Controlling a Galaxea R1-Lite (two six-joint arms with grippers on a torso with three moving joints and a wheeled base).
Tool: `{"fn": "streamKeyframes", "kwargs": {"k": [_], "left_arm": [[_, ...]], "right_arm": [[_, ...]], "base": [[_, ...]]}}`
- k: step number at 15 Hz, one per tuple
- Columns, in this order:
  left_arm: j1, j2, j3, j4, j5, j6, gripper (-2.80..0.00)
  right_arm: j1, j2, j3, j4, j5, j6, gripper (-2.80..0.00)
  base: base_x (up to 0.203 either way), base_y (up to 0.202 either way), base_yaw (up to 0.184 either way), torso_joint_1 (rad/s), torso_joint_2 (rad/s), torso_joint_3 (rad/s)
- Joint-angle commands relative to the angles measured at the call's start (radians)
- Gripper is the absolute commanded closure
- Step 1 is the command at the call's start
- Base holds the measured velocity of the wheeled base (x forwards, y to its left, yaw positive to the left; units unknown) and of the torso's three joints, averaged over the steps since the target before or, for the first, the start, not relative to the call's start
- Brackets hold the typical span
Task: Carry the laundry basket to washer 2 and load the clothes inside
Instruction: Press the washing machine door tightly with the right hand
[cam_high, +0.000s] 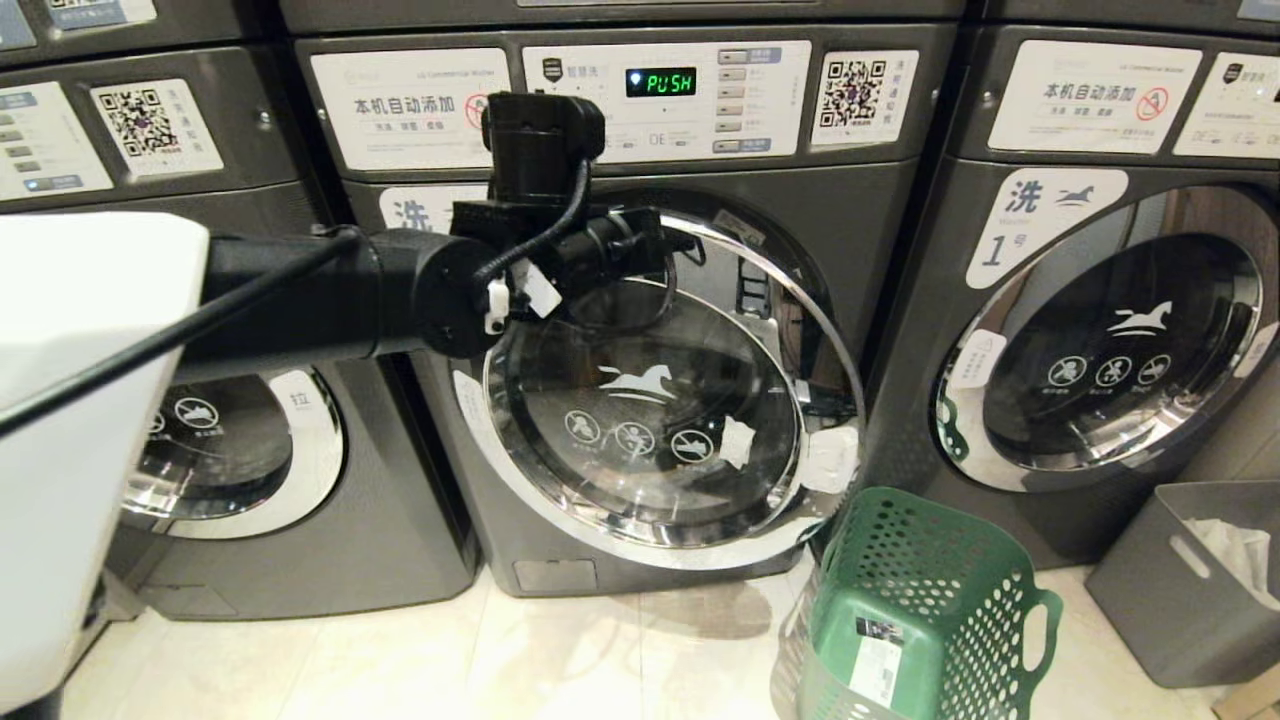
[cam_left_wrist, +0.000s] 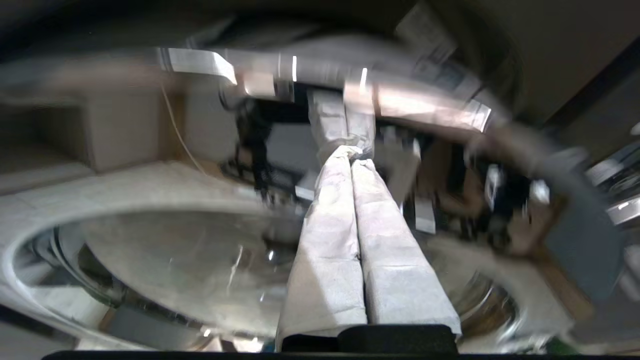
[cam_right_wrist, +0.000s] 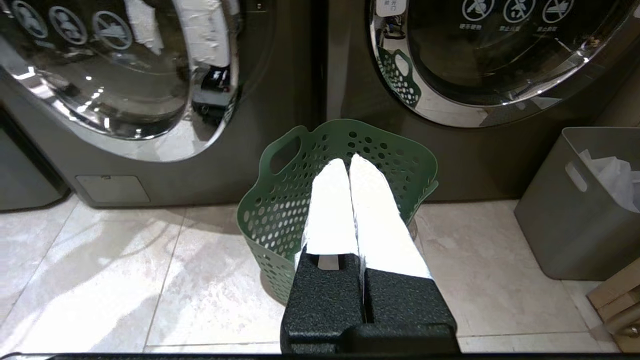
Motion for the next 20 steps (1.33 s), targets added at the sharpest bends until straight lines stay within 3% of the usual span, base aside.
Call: {"fn": "streamKeyframes", "kwargs": {"k": [1,5,8,11,13,16,20], "left_arm": [[0.000,0.033,0.001,-0.006,0.007,-0.001,0.00],[0.000,0.032,0.001,-0.006,0.010,-0.002,0.00],[0.004,0.033,0.001,-0.033,0.008,0.001,0.00],[0.018,0.056,0.001,-0.047,0.008,0.002,0.00],[0.018,0.072,0.000,-0.064,0.011,0.002,0.00],[0.018,0.092,0.001,-0.072,0.011,0.002,0.00],[0.018,0.107,0.001,-0.086,0.011,0.004,0.00]], "right_arm": [[0.000,0.001,0.000,0.000,0.007,-0.002,0.00],[0.000,0.003,-0.021,0.009,0.039,-0.079,0.00],[-0.002,0.093,-0.201,0.014,0.129,-0.126,0.00],[-0.002,0.429,-0.421,-0.007,0.192,-0.115,0.00],[0.004,0.660,-0.486,-0.035,0.286,-0.073,0.00],[0.012,0.941,-0.475,-0.113,0.521,-0.009,0.00],[0.018,1.321,-0.449,-0.407,0.610,0.005,0.00]], "base": [[0.000,0.000,0.000,0.000,0.00,0.000],[0.000,0.000,0.000,0.000,0.00,0.000],[0.000,0.000,0.000,0.000,0.00,0.000],[0.000,0.000,0.000,0.000,0.00,0.000],[0.000,0.000,0.000,0.000,0.00,0.000],[0.000,0.000,0.000,0.000,0.00,0.000],[0.000,0.000,0.000,0.000,0.00,0.000]]}}
